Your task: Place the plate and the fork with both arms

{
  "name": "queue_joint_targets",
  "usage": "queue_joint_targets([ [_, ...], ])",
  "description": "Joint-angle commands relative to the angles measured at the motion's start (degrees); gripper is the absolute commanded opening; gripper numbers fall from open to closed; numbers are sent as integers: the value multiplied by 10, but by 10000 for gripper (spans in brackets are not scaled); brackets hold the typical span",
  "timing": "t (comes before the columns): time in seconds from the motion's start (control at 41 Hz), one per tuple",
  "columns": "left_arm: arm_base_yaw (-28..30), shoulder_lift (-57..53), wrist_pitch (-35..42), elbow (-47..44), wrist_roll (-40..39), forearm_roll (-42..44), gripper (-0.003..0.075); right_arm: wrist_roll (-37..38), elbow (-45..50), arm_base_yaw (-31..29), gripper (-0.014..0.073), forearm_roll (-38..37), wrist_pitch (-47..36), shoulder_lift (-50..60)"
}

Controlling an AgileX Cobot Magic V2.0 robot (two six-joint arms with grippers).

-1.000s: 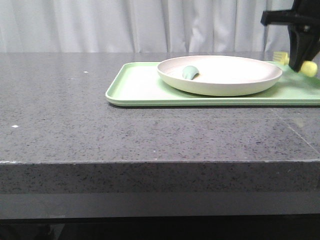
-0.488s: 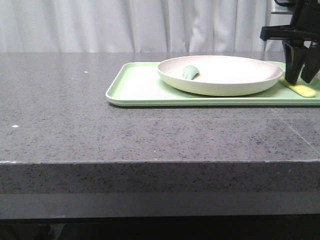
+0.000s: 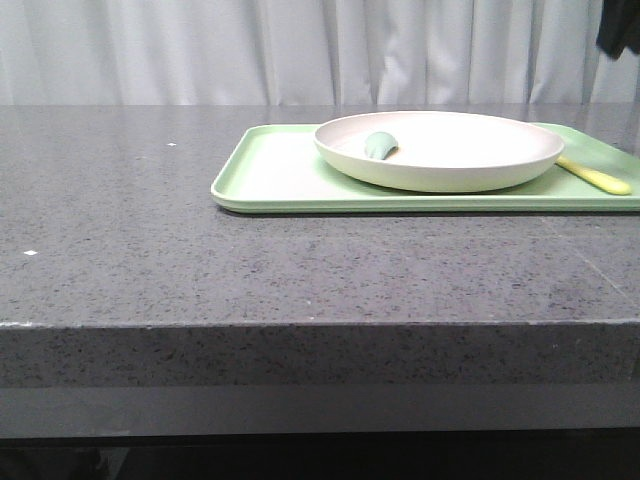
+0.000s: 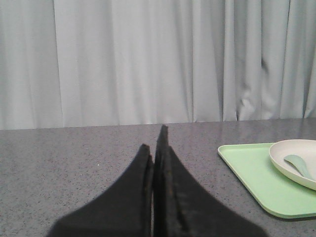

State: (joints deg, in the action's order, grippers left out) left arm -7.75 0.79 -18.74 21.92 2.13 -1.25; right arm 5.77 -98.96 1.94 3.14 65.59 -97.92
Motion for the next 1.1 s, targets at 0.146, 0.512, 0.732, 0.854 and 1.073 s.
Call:
queue_joint_targets([
  [0.146,-5,8,43,15,-4,0,-18,-24,36,-4,-116,-5,-41,103],
  [0.512,-5,8,43,15,-4,0,-18,-40,366,-4,-118,-4,-280,329],
  [0.732,-5,8,43,15,-4,0,-18,-51,566,-4,-118,-4,-451,478],
  [0.854,-5,8,43,15,-4,0,-18,-51,660,-4,-118,-4,-528,572],
  [1.073,-5,8,43,15,-4,0,-18,-51,765,-4,-118,-2,-585,729],
])
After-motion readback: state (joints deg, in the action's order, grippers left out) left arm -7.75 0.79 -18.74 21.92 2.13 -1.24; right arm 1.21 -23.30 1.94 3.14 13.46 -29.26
